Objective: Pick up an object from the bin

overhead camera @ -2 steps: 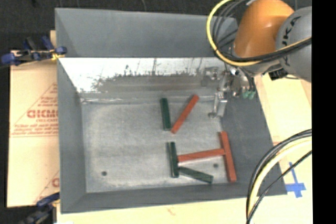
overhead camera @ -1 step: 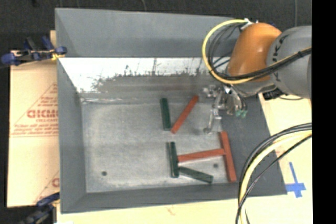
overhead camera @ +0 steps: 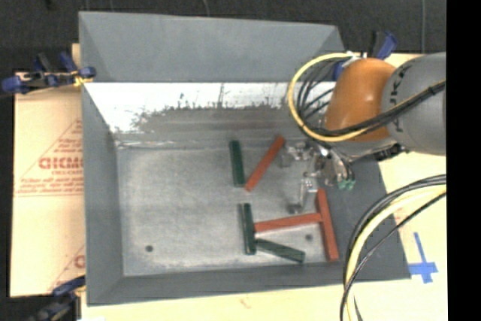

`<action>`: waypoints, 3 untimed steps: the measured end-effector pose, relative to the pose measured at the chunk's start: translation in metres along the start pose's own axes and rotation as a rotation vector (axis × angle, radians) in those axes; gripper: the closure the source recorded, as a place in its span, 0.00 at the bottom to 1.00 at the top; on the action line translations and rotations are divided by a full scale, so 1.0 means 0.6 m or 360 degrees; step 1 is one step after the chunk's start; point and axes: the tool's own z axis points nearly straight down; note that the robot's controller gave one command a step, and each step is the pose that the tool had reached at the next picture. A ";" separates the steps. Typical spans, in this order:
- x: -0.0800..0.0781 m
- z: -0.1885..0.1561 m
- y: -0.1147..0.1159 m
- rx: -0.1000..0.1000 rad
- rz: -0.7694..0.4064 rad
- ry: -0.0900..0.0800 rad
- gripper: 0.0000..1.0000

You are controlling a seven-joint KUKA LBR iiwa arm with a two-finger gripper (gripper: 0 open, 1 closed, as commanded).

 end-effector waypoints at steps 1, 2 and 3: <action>0.013 -0.009 0.019 0.0002 -0.0193 -0.0003 0.00; 0.057 -0.053 -0.024 -0.0007 0.0065 0.0001 0.00; 0.092 -0.046 -0.041 0.0004 -0.0229 -0.0007 0.00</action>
Offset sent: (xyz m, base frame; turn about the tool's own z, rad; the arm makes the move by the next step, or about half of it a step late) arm -0.0486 -0.0355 0.0461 0.0303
